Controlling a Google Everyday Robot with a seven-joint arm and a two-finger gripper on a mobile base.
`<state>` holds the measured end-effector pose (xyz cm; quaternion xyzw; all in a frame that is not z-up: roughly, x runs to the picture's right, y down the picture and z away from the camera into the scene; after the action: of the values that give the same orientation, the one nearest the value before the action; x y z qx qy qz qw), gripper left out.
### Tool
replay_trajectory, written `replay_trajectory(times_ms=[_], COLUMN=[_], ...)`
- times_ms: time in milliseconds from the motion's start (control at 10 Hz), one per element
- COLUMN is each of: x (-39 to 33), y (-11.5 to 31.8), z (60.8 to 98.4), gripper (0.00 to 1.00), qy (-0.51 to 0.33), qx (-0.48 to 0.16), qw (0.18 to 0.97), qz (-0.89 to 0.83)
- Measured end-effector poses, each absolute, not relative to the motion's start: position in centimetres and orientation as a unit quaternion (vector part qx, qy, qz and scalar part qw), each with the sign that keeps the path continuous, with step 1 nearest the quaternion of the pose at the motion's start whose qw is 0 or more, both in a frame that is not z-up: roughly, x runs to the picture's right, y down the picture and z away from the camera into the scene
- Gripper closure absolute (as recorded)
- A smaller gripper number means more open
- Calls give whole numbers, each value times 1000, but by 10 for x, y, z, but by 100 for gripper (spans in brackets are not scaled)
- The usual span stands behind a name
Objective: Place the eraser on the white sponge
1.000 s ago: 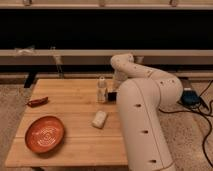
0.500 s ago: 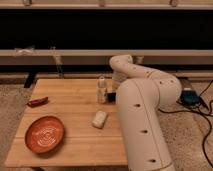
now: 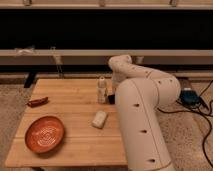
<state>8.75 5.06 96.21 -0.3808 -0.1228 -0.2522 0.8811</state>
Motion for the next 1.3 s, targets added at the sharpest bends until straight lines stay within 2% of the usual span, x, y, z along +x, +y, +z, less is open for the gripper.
replay_trajectory(times_ms=[100,700,1300], x=[90,103,74], y=[47,4,-6], z=[961,927,858], gripper=[100,100,100], qy=[-121,-141,-215], qx=[-376,-338,-324], qw=[884,893,864], qz=[-251,-261,-321])
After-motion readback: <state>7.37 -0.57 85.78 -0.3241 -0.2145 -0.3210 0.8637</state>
